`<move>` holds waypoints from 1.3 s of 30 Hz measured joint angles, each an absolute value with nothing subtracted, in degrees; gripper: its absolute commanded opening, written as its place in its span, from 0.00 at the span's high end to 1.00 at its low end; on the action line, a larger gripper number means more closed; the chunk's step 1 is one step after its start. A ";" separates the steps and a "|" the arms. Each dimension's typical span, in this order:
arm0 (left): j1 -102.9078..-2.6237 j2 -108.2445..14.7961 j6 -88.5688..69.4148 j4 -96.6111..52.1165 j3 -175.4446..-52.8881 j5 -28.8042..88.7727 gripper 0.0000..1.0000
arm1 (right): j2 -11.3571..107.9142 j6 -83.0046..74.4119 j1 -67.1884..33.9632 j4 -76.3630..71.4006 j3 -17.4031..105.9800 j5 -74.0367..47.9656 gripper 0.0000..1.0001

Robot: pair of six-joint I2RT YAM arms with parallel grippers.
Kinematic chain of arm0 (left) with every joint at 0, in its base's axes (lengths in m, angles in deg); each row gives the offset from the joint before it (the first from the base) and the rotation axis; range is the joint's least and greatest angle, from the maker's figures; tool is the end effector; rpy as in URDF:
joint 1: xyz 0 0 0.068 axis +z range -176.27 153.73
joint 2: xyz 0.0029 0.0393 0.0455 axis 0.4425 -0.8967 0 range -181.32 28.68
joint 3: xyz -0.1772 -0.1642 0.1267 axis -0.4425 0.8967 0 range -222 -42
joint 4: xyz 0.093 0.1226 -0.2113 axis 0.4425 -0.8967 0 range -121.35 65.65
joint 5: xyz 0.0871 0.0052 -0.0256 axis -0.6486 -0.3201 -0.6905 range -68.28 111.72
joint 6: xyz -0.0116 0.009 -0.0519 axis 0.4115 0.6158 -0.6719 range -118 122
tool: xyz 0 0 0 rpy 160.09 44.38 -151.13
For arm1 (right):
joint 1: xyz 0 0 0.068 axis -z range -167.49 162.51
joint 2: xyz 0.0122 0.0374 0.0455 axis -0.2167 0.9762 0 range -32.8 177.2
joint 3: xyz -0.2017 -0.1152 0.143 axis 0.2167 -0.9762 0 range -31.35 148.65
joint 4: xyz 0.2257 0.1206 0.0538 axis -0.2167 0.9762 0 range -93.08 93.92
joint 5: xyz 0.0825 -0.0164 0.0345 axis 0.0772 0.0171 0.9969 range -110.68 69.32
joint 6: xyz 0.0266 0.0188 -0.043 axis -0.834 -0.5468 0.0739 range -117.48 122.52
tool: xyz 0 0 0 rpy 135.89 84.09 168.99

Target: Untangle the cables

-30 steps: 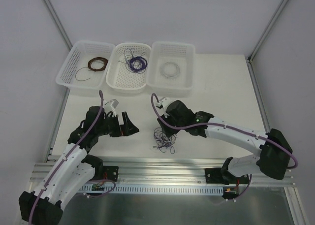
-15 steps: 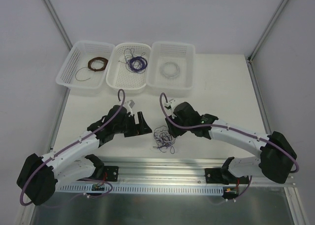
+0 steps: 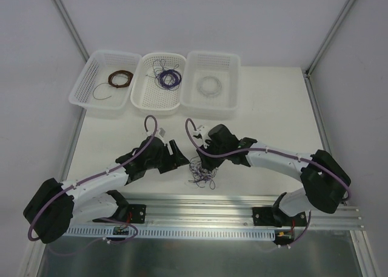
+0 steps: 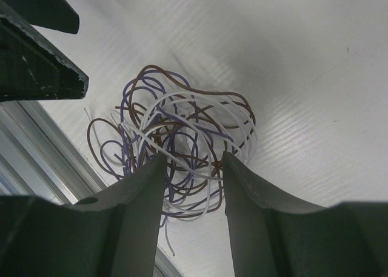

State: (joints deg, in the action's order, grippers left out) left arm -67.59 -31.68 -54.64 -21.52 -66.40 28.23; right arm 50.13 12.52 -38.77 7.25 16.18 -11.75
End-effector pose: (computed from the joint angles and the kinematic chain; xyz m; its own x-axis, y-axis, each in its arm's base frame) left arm 0.1585 -0.1447 0.1878 -0.8332 -0.3724 -0.4087 0.0572 0.6772 -0.7336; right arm 0.1822 0.2362 0.2042 -0.2954 -0.6429 -0.7067 -0.9036 0.4282 -0.0118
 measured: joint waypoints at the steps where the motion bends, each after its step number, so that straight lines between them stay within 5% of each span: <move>1: -67.59 -31.59 -55.01 -21.45 -66.03 27.99 0.31 | 50.53 12.82 -38.77 7.19 16.49 -11.46 0.63; 7: -67.59 -30.76 -56.39 -21.11 -64.32 27.18 0.30 | 51.60 14.09 -38.77 6.57 17.76 -11.22 0.99; 24: -70.21 -28.35 -53.61 -17.63 -64.26 27.35 0.28 | 42.16 6.79 -38.90 8.28 20.68 -15.49 0.99; 31: -72.88 -36.81 -52.17 -15.53 -68.78 25.62 0.31 | 42.16 4.21 -39.91 8.39 21.71 -15.42 0.99; 35: -75.30 -44.37 -52.24 -14.72 -72.35 23.46 0.40 | 42.09 2.90 -40.48 8.76 23.11 -15.31 0.99; 39: -76.59 -50.76 -53.02 -14.09 -74.68 20.90 0.65 | 40.21 2.25 -40.96 9.66 24.23 -15.35 0.99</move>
